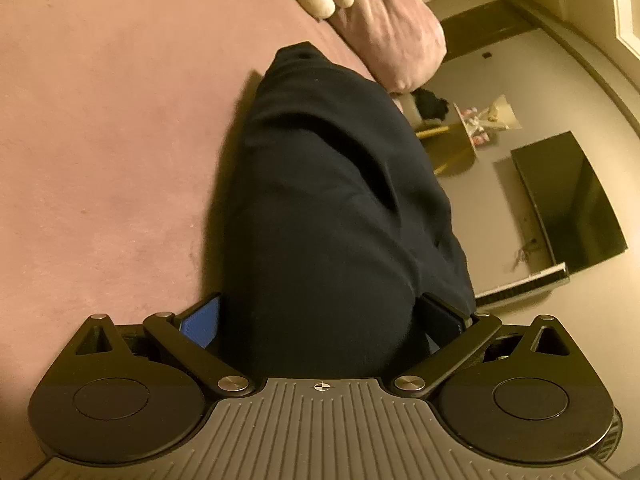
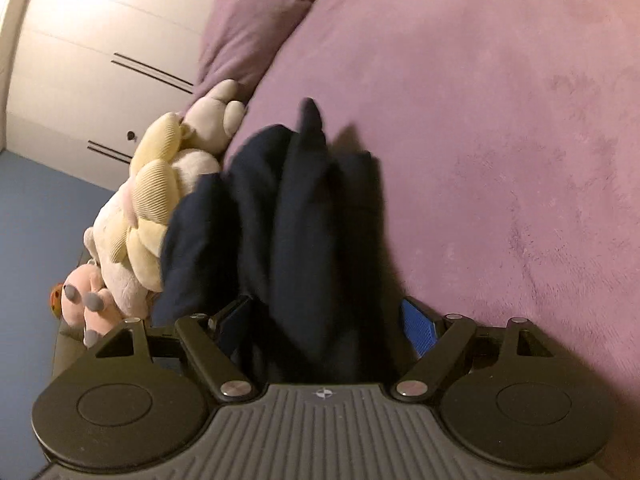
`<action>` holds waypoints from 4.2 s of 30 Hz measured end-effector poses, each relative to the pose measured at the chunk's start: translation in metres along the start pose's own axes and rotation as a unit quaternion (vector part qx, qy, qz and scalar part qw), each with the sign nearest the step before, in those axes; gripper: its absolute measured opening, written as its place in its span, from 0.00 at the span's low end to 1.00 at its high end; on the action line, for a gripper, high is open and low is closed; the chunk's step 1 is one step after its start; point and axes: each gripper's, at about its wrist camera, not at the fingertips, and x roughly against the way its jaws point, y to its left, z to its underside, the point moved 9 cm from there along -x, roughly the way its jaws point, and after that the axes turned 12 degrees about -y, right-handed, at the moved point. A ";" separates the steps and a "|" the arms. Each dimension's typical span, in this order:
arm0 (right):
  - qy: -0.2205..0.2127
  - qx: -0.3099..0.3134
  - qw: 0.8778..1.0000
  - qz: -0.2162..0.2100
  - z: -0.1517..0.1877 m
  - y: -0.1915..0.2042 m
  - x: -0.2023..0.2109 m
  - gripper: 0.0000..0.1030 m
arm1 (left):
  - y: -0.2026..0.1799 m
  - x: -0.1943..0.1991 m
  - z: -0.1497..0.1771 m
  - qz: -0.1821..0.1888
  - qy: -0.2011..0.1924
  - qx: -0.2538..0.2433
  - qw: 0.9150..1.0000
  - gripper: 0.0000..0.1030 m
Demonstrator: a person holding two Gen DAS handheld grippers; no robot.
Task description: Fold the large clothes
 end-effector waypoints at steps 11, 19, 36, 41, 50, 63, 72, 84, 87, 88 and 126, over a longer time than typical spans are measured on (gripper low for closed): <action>0.008 0.022 0.999 -0.024 0.016 0.033 -0.043 0.46 | -0.019 0.003 -0.015 0.001 -0.021 -0.035 0.999 0.69; 0.027 0.046 0.997 -0.051 0.029 0.091 -0.089 0.44 | 0.006 0.045 -0.079 -0.060 -0.085 -0.068 0.992 0.72; -0.114 0.351 0.925 0.092 0.090 0.193 -0.043 0.57 | -0.026 0.111 -0.020 -0.125 -0.147 -0.185 0.963 0.83; -0.077 0.432 0.894 0.083 0.146 0.216 -0.059 0.43 | -0.010 0.106 -0.006 -0.159 -0.121 -0.202 0.959 0.86; -0.043 0.475 0.868 0.138 0.159 0.188 -0.091 0.43 | 0.003 0.088 0.001 -0.199 -0.107 -0.226 0.948 0.98; -0.037 0.447 0.873 0.193 0.169 0.196 -0.021 0.80 | -0.025 0.183 0.043 -0.251 -0.091 -0.230 0.936 0.99; 0.012 0.385 0.894 0.228 0.208 0.168 0.034 0.85 | -0.039 0.211 0.078 -0.259 -0.066 -0.280 0.922 0.99; -0.013 0.402 0.888 0.223 0.222 0.187 0.065 0.91 | -0.044 0.228 0.089 -0.272 -0.064 -0.296 0.913 1.00; -0.015 0.403 0.887 0.224 0.222 0.190 0.067 0.91 | -0.048 0.230 0.090 -0.269 -0.066 -0.298 0.913 1.00; -0.016 0.402 0.888 0.224 0.222 0.190 0.068 0.91 | -0.048 0.230 0.090 -0.267 -0.067 -0.299 0.914 1.00; -0.028 0.402 0.887 0.226 0.222 0.195 0.073 0.92 | -0.048 0.233 0.091 -0.290 -0.070 -0.308 0.903 1.00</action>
